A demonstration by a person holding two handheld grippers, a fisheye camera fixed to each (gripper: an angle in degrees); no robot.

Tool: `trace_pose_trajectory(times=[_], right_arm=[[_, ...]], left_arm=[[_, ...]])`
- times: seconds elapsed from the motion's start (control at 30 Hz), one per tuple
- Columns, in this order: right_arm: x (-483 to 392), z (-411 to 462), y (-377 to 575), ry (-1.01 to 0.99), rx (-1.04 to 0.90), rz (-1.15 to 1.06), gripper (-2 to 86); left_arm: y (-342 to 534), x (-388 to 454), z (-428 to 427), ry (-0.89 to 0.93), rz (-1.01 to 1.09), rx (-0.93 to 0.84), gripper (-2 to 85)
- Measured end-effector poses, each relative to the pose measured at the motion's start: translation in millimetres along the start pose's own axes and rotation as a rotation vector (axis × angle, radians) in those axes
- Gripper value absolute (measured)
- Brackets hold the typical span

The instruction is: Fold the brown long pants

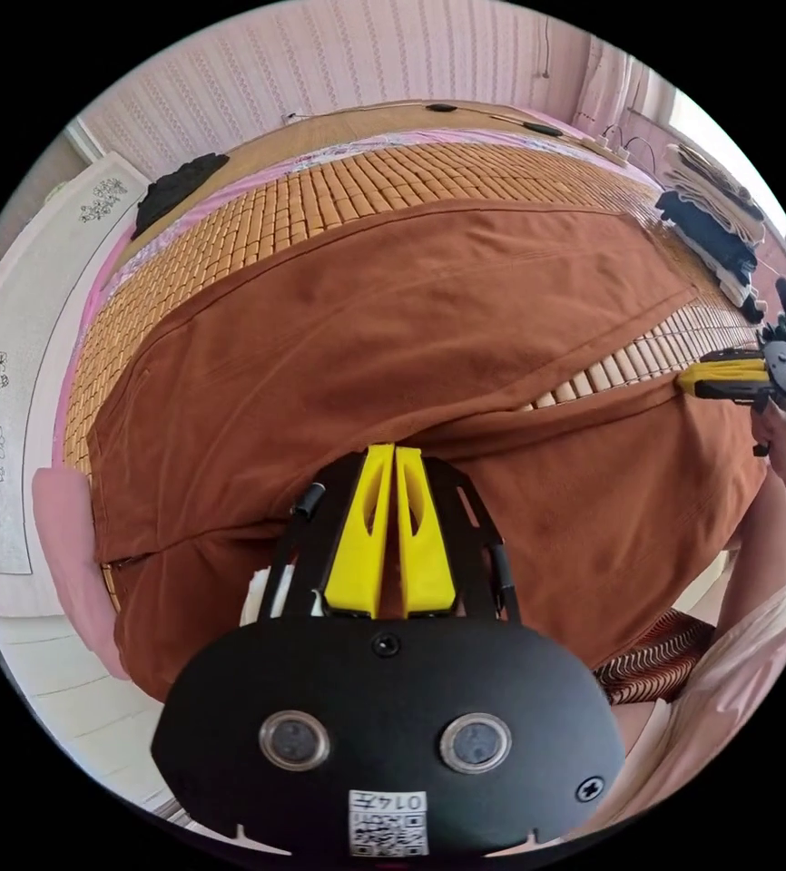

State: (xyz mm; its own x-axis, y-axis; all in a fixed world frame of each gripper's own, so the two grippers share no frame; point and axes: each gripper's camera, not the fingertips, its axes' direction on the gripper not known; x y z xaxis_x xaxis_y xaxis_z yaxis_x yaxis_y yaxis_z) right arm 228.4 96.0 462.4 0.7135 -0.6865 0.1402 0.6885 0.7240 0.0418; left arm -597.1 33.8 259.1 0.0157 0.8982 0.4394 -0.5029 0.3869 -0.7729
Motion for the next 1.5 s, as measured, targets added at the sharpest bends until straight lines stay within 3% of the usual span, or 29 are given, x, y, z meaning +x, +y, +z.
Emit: trace_pose_trajectory(times=[0.17, 0.27, 0.43, 0.57, 0.63, 0.8, 0.9, 1.03, 1.13, 1.2, 1.5], right_arm=[[12.1, -9.2, 7.6, 0.011, -0.004, 0.107, -0.4], [32.0, -48.6, 38.3, -0.007, 0.099, 0.189, 0.0], [86.0, -102.7, 141.0, 0.015, 0.076, 0.474, 7.0], [102.7, -105.2, 200.2, 0.022, -0.047, 0.623, 13.2], [106.5, -95.5, 219.9, -0.016, -0.117, 0.677, 14.7], [108.3, -64.3, 222.3, -0.076, -0.210, 0.712, 11.2], [104.2, -65.1, 221.3, 0.023, -0.215, 0.739, 6.0], [100.6, -97.3, 230.2, 0.007, -0.080, 0.757, 1.8], [99.4, -118.4, 232.3, 0.008, -0.019, 0.741, 0.8], [99.5, -129.9, 233.2, 0.009, 0.011, 0.729, 0.5], [94.4, -174.3, 239.4, 0.012, 0.103, 0.671, 0.0]], left_arm=[[7.1, -15.5, 8.9, 0.019, 0.004, -0.078, -0.6], [43.8, -34.6, -15.6, 0.061, -0.033, 0.030, -0.1], [180.4, -120.7, -45.2, 0.199, -0.417, 0.203, 4.3], [282.7, -182.8, -31.2, 0.143, -0.719, 0.166, 6.4], [337.8, -216.7, -13.5, 0.240, -0.892, 0.158, 8.2], [406.3, -258.4, 22.1, 0.395, -1.186, 0.214, 13.2], [427.5, -275.1, 34.7, 0.438, -1.296, 0.252, 16.4], [422.6, -286.0, 52.8, 0.567, -1.246, 0.282, 13.9], [409.0, -285.8, 55.6, 0.456, -1.181, 0.168, 3.9], [407.3, -286.7, 48.9, 0.421, -1.124, 0.164, 2.0], [439.9, -281.8, -37.8, 0.415, -0.966, 0.397, -0.1]])
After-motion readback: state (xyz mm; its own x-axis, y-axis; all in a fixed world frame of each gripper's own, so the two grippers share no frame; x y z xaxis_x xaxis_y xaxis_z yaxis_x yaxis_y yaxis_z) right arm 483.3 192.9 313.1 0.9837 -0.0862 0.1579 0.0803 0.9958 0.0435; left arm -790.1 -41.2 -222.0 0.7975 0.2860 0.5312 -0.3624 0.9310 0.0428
